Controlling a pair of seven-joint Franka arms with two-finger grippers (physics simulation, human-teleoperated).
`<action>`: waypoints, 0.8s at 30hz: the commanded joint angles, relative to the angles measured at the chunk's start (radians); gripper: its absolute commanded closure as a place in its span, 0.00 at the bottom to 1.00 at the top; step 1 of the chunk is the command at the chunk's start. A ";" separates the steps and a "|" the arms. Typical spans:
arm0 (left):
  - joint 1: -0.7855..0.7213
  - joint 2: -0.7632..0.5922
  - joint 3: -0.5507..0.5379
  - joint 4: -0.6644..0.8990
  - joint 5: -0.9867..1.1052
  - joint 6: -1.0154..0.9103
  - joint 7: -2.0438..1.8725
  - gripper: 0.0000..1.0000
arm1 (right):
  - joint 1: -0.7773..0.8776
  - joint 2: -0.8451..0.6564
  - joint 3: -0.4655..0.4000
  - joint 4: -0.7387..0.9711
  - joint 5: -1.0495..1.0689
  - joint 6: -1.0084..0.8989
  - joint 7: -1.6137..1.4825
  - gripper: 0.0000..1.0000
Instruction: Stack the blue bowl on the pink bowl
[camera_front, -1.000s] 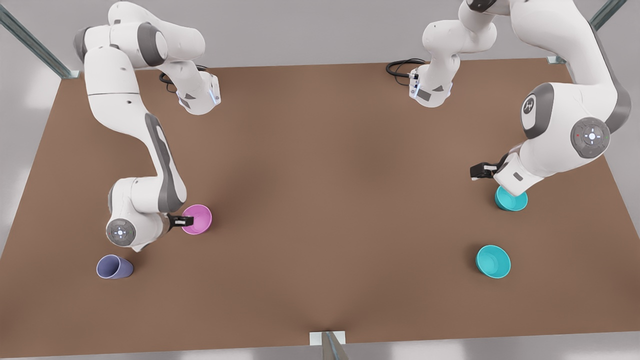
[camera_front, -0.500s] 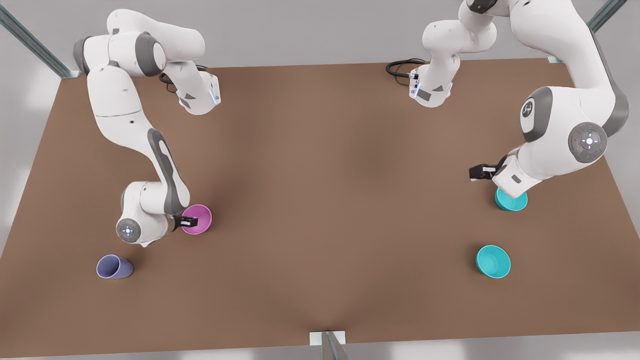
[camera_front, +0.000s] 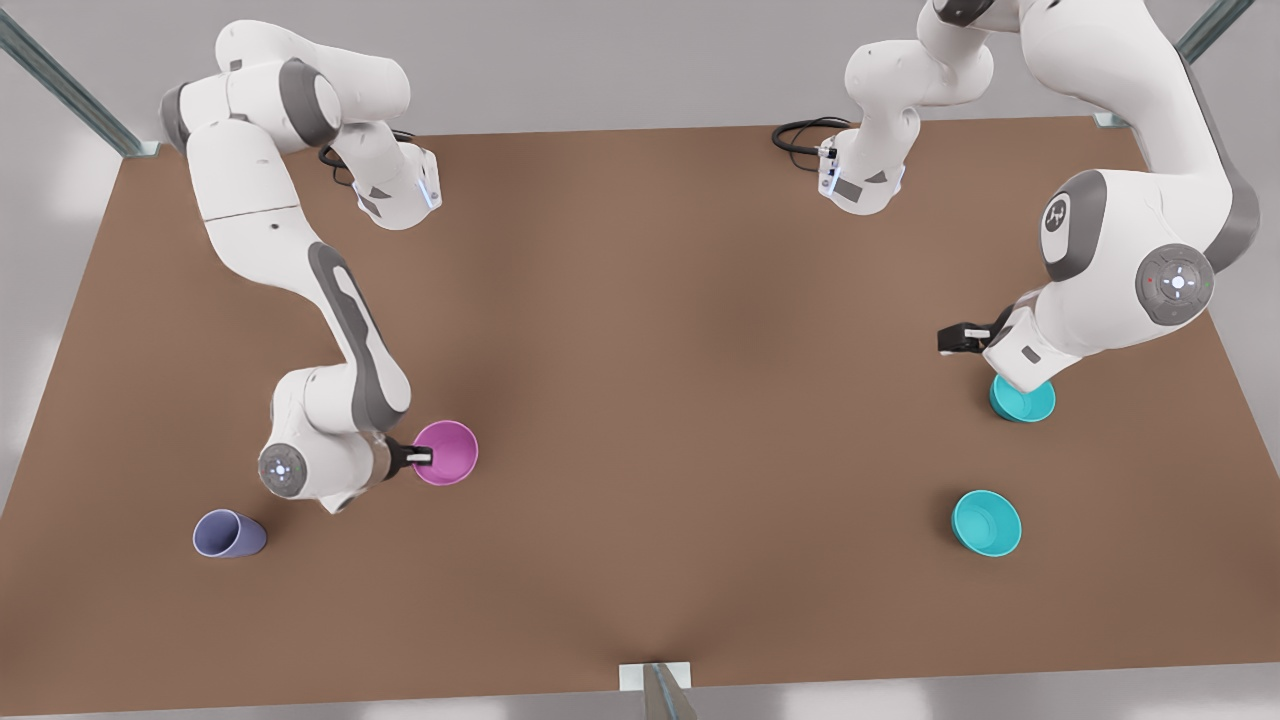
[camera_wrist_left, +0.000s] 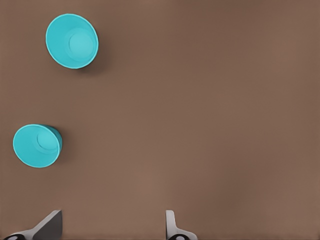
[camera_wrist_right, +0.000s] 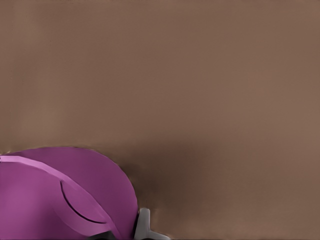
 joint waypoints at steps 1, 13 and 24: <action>0.000 0.000 0.000 0.001 0.001 -0.007 -0.001 0.00 | 0.076 0.034 0.026 0.085 0.047 -0.032 0.258 0.79; 0.002 0.002 0.000 0.001 -0.001 -0.007 -0.001 0.00 | 0.429 0.349 0.027 0.387 0.153 0.255 0.789 0.79; 0.137 0.204 0.156 0.050 -0.077 0.184 0.368 0.00 | 0.156 0.243 0.040 0.445 0.153 -0.259 0.649 0.00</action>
